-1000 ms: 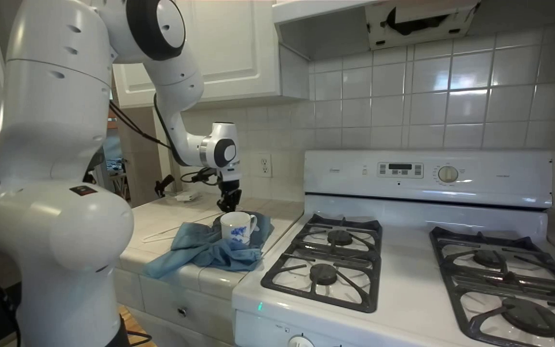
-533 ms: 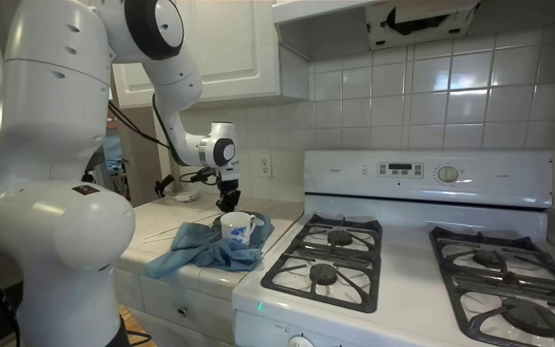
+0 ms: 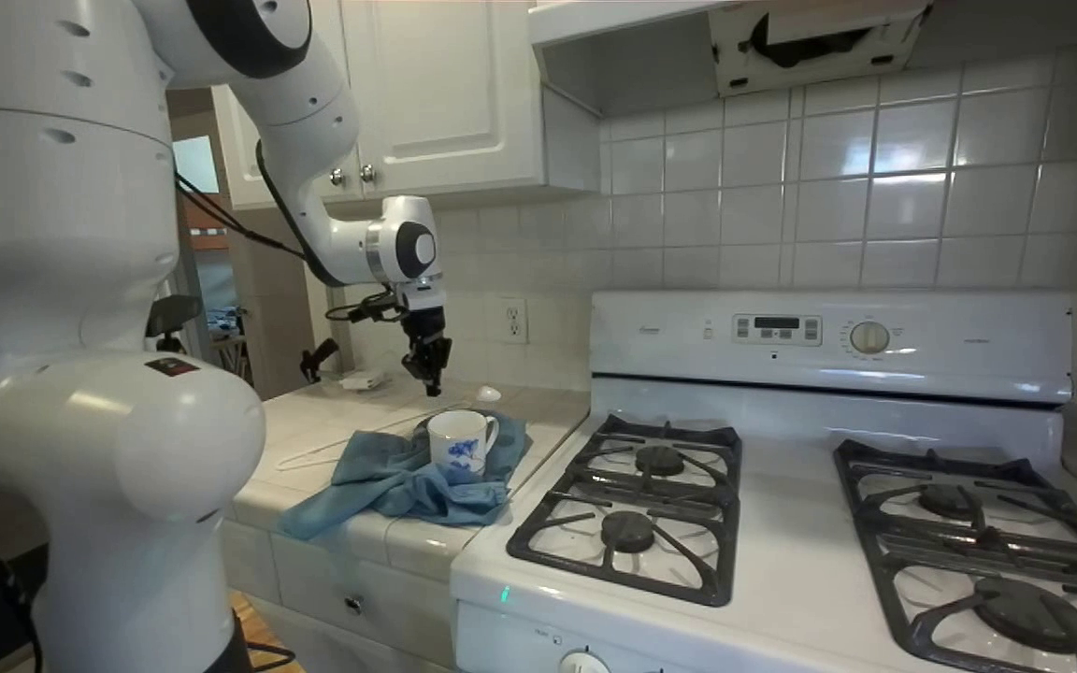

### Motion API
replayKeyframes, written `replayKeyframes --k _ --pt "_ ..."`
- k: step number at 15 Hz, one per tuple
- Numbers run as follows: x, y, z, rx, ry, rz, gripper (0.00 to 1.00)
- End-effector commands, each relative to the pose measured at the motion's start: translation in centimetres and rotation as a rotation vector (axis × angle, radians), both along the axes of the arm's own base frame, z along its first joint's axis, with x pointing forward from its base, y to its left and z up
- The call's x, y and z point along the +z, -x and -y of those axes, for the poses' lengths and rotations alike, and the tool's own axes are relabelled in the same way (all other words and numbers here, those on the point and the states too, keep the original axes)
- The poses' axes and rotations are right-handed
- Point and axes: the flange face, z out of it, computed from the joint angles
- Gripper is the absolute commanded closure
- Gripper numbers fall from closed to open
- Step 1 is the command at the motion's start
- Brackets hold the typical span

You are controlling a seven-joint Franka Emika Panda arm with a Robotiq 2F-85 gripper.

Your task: Put the plastic spoon inside the white mug

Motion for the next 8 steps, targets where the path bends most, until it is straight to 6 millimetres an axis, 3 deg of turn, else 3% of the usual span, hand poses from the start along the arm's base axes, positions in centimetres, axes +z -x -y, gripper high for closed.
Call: replayKeyframes --k 1,8 --pt "3.5 2.3 -0.4 -0.039 -0.013 0.001 0.99" --pt "9.8 6.0 0.5 -0.063 -0.181 0.081 0.99"
